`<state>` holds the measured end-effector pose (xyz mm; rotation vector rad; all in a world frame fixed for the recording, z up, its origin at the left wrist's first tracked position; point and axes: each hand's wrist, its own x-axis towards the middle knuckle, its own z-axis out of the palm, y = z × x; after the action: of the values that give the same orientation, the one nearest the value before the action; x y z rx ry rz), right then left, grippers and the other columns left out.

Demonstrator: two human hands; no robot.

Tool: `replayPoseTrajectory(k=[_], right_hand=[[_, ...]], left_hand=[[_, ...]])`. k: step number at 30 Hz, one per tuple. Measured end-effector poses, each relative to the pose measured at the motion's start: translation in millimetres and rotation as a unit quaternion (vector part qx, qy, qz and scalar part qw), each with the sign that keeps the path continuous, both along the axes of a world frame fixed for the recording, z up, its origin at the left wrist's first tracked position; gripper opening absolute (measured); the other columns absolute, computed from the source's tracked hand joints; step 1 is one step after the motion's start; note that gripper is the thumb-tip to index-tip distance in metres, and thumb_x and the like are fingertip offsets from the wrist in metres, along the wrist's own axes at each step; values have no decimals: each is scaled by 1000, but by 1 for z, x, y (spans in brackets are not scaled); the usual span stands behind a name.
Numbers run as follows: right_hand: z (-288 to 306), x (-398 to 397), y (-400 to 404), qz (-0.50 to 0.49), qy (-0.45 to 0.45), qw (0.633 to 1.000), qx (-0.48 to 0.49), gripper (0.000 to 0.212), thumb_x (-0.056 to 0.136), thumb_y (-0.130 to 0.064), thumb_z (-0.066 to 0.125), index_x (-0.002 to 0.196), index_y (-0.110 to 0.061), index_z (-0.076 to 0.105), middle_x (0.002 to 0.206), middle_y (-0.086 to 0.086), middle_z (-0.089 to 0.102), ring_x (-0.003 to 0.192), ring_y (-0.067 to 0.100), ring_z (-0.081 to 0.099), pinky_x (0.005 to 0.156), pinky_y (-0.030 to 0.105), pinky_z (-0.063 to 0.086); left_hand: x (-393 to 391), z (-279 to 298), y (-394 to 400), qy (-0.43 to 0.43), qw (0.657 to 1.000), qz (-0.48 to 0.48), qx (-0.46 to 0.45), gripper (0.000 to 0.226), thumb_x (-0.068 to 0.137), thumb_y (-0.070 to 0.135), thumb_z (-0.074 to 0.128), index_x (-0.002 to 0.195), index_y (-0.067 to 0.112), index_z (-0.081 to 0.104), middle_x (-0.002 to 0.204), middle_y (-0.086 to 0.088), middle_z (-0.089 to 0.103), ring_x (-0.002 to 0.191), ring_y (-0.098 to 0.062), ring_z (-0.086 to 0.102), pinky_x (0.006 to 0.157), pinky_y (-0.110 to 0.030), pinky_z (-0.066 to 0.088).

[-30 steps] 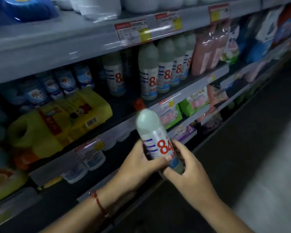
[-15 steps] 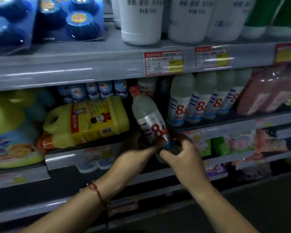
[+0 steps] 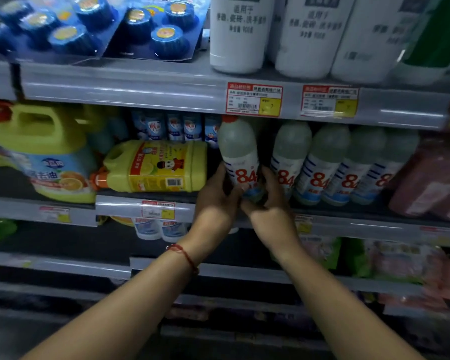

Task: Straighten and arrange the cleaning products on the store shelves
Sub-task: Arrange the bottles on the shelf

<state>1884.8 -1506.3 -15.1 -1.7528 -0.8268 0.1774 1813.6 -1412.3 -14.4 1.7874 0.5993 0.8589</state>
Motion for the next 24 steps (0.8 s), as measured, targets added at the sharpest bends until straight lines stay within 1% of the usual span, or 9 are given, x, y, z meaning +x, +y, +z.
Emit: replayPoseTrajectory(k=[1, 6, 8, 11, 15, 17, 20, 22, 24], right_hand=[[2, 2, 1, 8, 3, 1000, -7, 72, 79, -21, 65, 147, -18, 43, 142, 4, 51, 130, 14, 49, 104, 16, 42], [3, 11, 5, 17, 47, 998, -28, 70, 85, 5, 63, 147, -18, 41, 136, -3, 48, 122, 11, 48, 79, -10, 32], [4, 10, 5, 20, 62, 997, -33, 73, 87, 4, 62, 151, -19, 35, 135, -9, 43, 121, 5, 42, 83, -9, 29], [4, 7, 6, 25, 70, 996, -48, 78, 89, -2, 61, 156, -22, 27, 154, -4, 36, 140, 12, 36, 98, 8, 29], [5, 9, 1, 40, 66, 994, -74, 81, 90, -4, 61, 159, -24, 23, 161, -2, 31, 146, 15, 31, 95, -3, 26], [12, 7, -10, 59, 60, 990, -113, 81, 94, -10, 64, 160, -23, 18, 162, -7, 26, 147, 4, 23, 100, 0, 17], [21, 0, -26, 81, -56, 981, -165, 79, 96, -22, 65, 160, -23, 19, 154, -18, 23, 137, -13, 14, 104, -4, 8], [31, -9, -28, 92, -177, 954, -225, 80, 96, -29, 61, 161, -24, 13, 167, -11, 9, 152, 3, 4, 120, 15, 6], [39, -23, -19, 124, -275, 919, -252, 81, 97, -33, 56, 161, -24, 8, 169, -4, 1, 155, 13, -3, 122, 26, 2]], left_hand=[[5, -2, 2, 12, 1000, 12, 20, 56, 95, 8, 67, 147, 19, 50, 136, 0, 66, 127, -13, 61, 107, -44, 51], [20, -9, 11, 55, 995, 10, 83, 67, 96, 22, 59, 158, 26, 33, 146, 0, 58, 135, -16, 54, 110, -44, 48], [22, -10, 16, 67, 993, 0, 98, 67, 100, 20, 59, 159, 25, 29, 148, 1, 57, 136, -14, 53, 110, -42, 47], [24, -10, 23, 84, 989, -27, 122, 68, 102, 21, 58, 161, 27, 25, 150, 3, 55, 136, -12, 52, 111, -39, 47], [22, -6, 19, 115, 981, -38, 151, 69, 104, 26, 54, 163, 26, 18, 150, 0, 55, 135, -16, 54, 109, -38, 49], [17, 0, 16, 154, 975, -47, 153, 68, 106, 28, 51, 164, 25, 15, 151, -5, 54, 134, -21, 54, 109, -40, 48], [-9, 4, 11, 228, 939, -16, 258, 62, 106, 34, 50, 162, 23, 25, 157, -7, 46, 139, -24, 50, 110, -35, 45], [-40, 6, 10, 237, 909, 24, 343, 62, 101, 35, 53, 158, 20, 36, 158, -9, 44, 139, -28, 50, 106, -36, 46], [-73, 1, 20, 268, 892, 37, 362, 66, 97, 34, 59, 157, 22, 36, 161, -8, 40, 141, -29, 47, 107, -41, 46]])
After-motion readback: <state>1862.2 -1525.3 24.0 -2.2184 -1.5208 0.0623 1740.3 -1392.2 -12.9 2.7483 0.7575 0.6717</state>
